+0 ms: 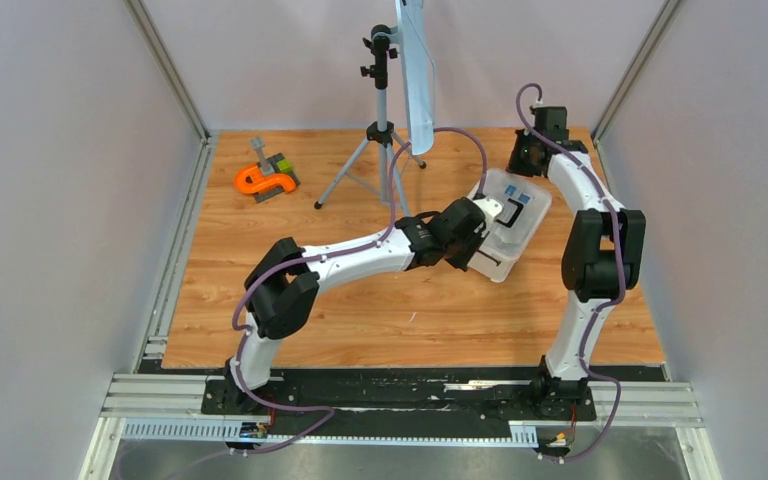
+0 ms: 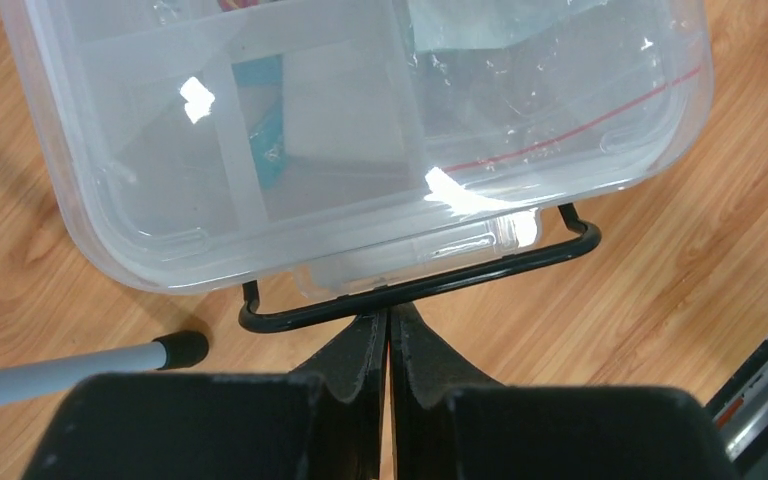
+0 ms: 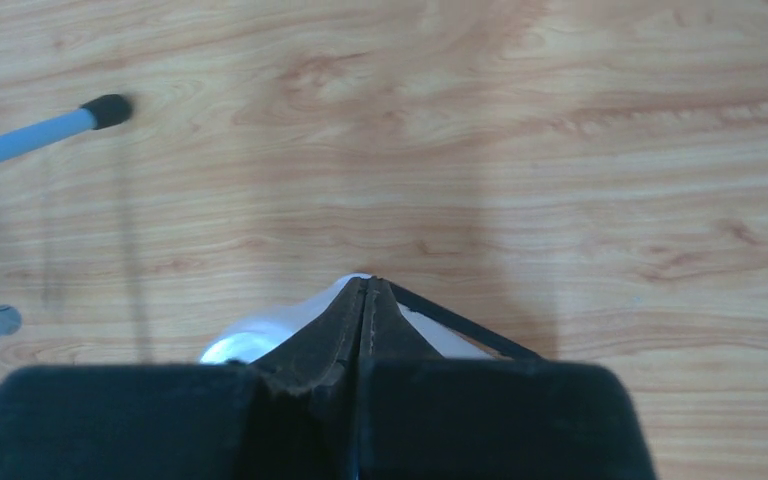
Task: Organize the medicine kit
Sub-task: Close the lid of the medicine box.
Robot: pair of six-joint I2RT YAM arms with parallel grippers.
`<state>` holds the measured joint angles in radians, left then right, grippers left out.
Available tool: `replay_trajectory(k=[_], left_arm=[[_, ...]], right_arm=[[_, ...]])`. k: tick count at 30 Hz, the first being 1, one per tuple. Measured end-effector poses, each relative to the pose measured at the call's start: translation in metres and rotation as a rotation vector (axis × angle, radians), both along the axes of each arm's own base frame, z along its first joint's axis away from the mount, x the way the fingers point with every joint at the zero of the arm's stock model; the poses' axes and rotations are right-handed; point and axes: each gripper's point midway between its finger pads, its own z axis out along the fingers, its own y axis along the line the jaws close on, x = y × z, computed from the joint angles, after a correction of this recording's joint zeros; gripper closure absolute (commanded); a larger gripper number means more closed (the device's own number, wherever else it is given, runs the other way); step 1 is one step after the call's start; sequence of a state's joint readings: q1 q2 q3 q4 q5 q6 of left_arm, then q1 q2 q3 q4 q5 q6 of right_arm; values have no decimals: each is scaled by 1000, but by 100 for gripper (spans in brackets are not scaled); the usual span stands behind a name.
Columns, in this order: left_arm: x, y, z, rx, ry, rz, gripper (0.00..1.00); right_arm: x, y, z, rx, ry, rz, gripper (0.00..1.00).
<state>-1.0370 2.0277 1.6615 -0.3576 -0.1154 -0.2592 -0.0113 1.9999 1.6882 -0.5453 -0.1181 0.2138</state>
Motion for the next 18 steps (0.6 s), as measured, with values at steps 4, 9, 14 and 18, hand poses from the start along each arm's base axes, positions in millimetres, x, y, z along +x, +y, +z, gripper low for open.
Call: replay_trajectory(k=[4,9,14,18], left_arm=[[-5,-4,-2,7,25,-34,91],[-8,-9,-2,4,43,-66,91],[-10,-11,-2,3,59,-81,91],[-12,-11,-2,4,64,-85,91]], right_arm=[[-1,22,10,-15,-56,56,100],[-5,26,14,-15,-104,66,100],[-6,27,13,-8,-140,67,100],[-10,27,16,-2,-164,64,100]])
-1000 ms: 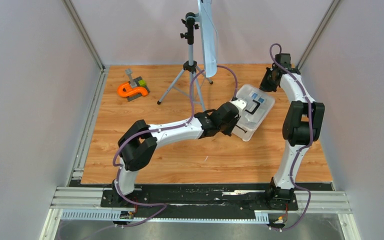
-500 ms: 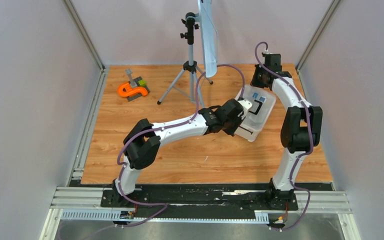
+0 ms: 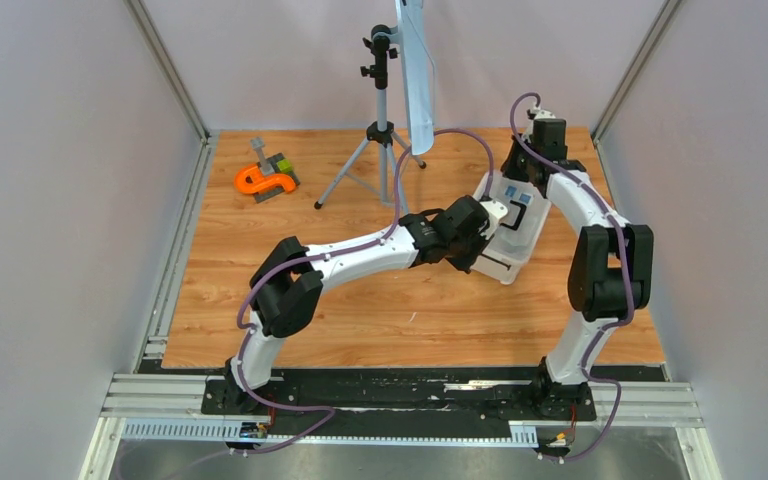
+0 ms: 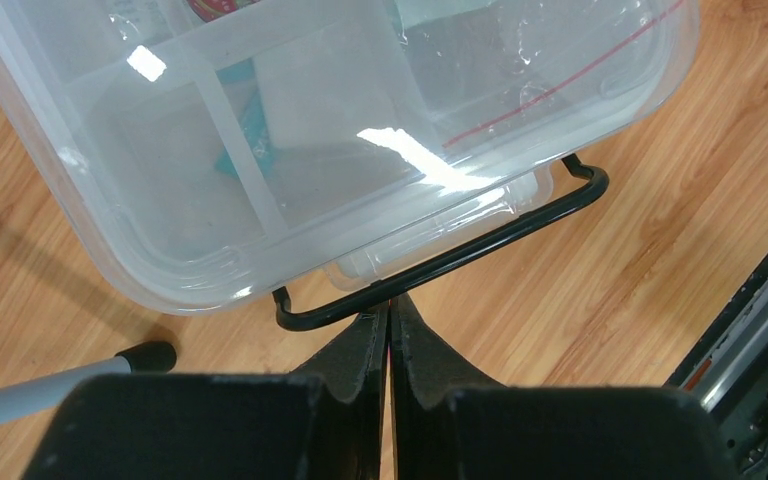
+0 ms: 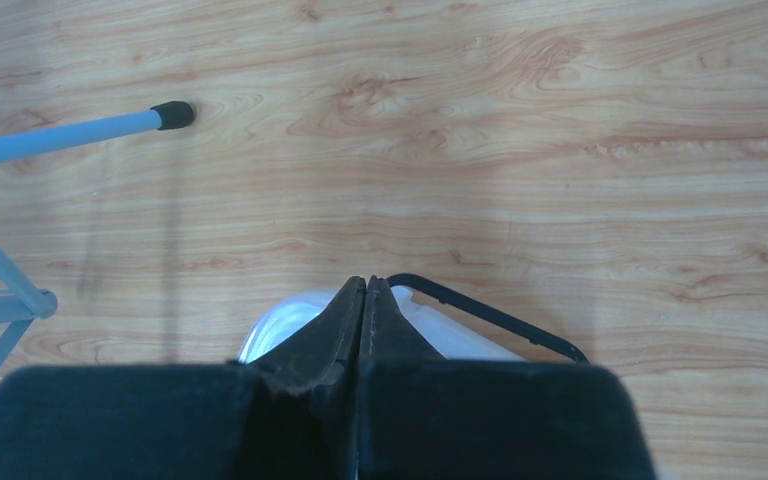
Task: Organize the medicine kit
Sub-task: Close the lid of the medicine box.
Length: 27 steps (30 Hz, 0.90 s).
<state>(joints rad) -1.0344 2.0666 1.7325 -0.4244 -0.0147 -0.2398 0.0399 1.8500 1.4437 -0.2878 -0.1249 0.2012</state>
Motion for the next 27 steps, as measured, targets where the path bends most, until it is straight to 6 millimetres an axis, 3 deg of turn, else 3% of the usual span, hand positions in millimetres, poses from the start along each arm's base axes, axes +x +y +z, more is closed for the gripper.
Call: replay_trajectory(k=[5,11,16,21,25,27], left_arm=[[1,2,0,5,-3,6,91],[20,23,9,8,-65,91,91],[29,43,22,-20,-97,145,91],[21,56,36,-58,-93,168,91],[9,65,40,-70,-70,163,91],[5,64,40,-77,-52,158,91]], right_arm=[[-13,0,11,10,-12,-5,100],[-71,31,9,103,115,70,100],[-95,31,11,104,179,39,100],[-93,-6,20,73,223,-76,100],[-49,-68,38,71,179,-219,100],[-26,-96,35,66,171,-277,100]])
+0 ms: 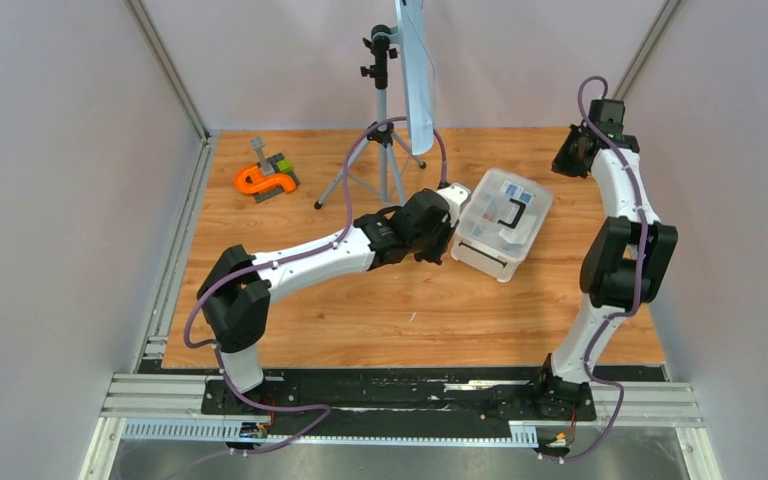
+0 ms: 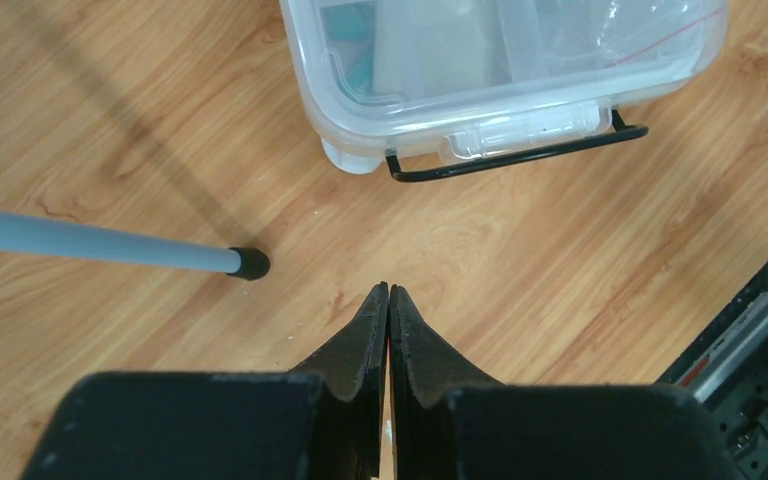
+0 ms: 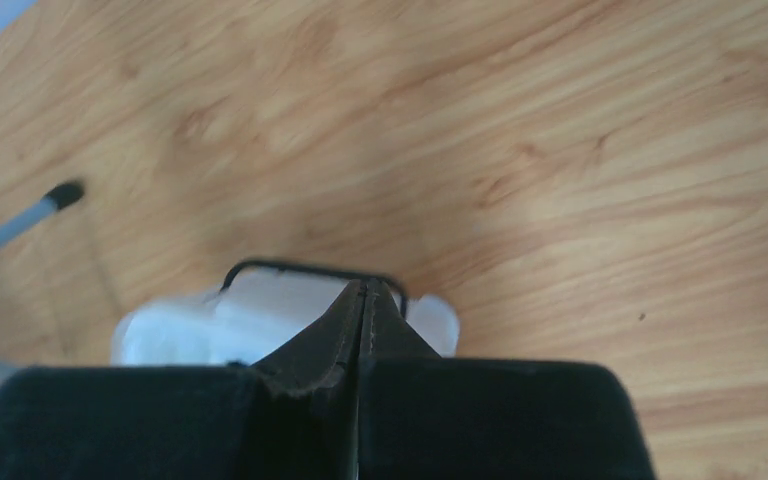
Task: Organize the medicine kit
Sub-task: Close the lid of the medicine box.
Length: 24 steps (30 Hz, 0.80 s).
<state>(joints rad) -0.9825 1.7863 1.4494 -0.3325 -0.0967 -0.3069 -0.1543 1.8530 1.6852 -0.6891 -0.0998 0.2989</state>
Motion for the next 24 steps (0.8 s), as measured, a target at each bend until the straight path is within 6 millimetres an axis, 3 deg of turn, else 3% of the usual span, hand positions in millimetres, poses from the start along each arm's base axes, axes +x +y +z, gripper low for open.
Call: replay_trajectory(k=[2,4,7,11,16,19,24], left_arm=[[-5,-2,-2,-6,22,-12,91],[-10,-1,-7,-4,49,-16,91],[-18,1,-17,7,86,-21,91],[-27,9,-33,45,124,-20,92],[-36,25,-56,103,157,-7,92],[-46,47,-73,176,185,11,92],[-54,73,-73,234,187,39,92]], right_arm=[[18,-25,-16,-6,24,-48,100],[28,-36,-40,0,66,-66,100],[22,-28,-83,46,173,-49,100],[-7,-5,-109,116,238,-10,100],[-80,29,-104,183,257,42,100],[-123,53,-83,178,200,89,100],[-174,74,-52,163,69,124,100]])
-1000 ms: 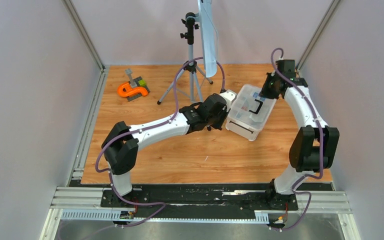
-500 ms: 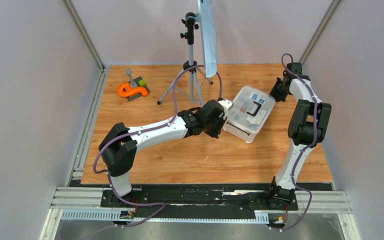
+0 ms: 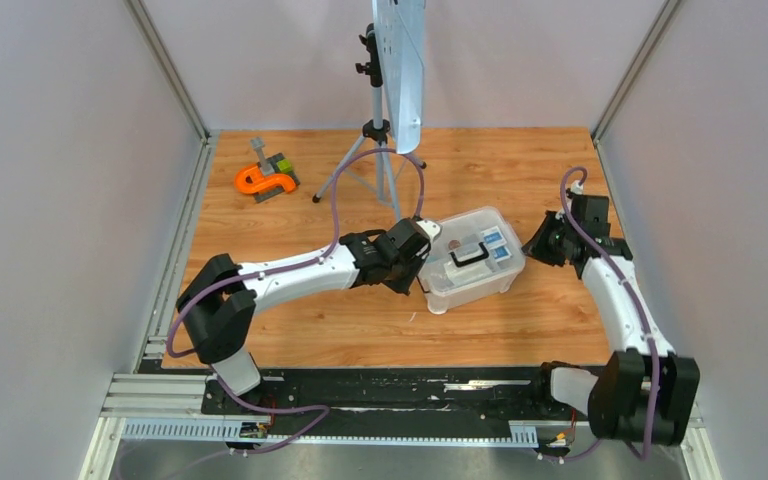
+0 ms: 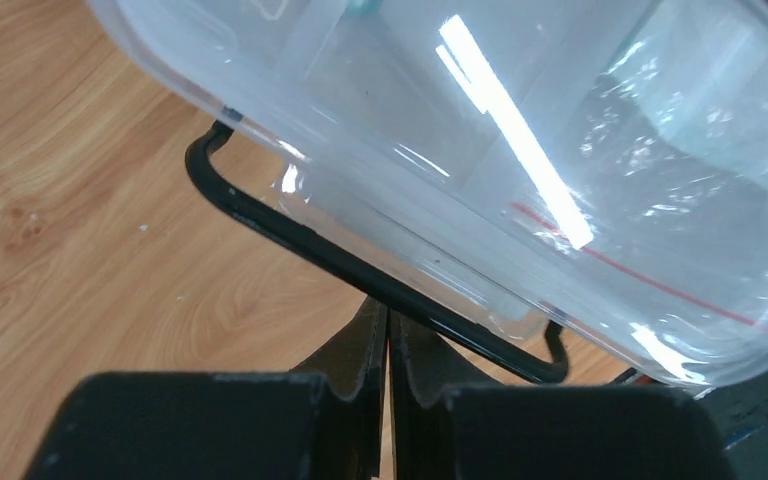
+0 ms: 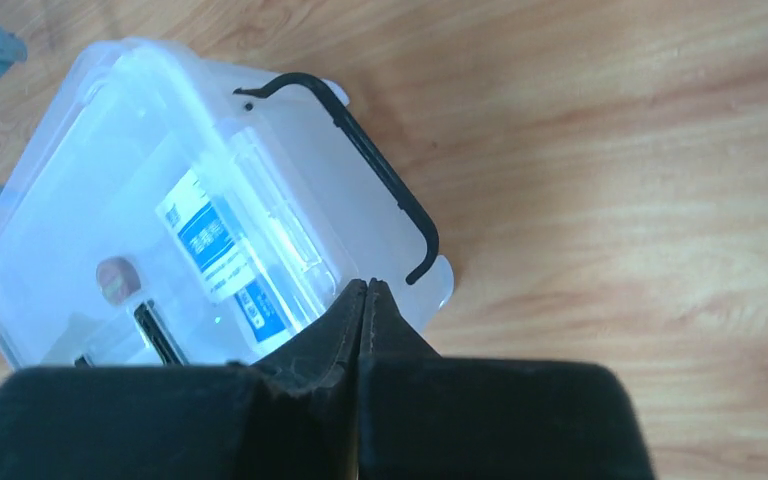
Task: Organize the medicine kit
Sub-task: Close the lid of the medicine box.
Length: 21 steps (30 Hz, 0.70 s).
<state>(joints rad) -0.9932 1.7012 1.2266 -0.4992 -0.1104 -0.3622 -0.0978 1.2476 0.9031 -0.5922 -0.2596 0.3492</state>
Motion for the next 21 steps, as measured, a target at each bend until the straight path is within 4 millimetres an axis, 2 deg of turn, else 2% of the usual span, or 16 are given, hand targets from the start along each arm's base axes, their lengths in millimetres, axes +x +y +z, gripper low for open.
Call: replay_trajectory(k=[3,5,9,12,15,19,21], left_arm=[[-1,7,14,-17,-28,11,92],[-1,12,25,-34,-55,23,91],[1,22,45,-61,-106,47,91],[0,26,50,-69,-117,62,92],[-5,34,41,-56,-98,82,92],[-19,51,11,-10,-33,120,92],[-24,56,2,-1,-8,136,92]], right_arm=[[-25,6,5,5,-35,-11,99],[-32,5,8,-1,-47,-26,95],[-32,-6,12,-25,-58,-72,77],[-24,-16,8,-39,-28,-107,74],[-14,-25,5,-47,-5,-133,73],[-2,-38,6,-31,-10,-166,73],[3,-46,5,-7,-15,-189,72]])
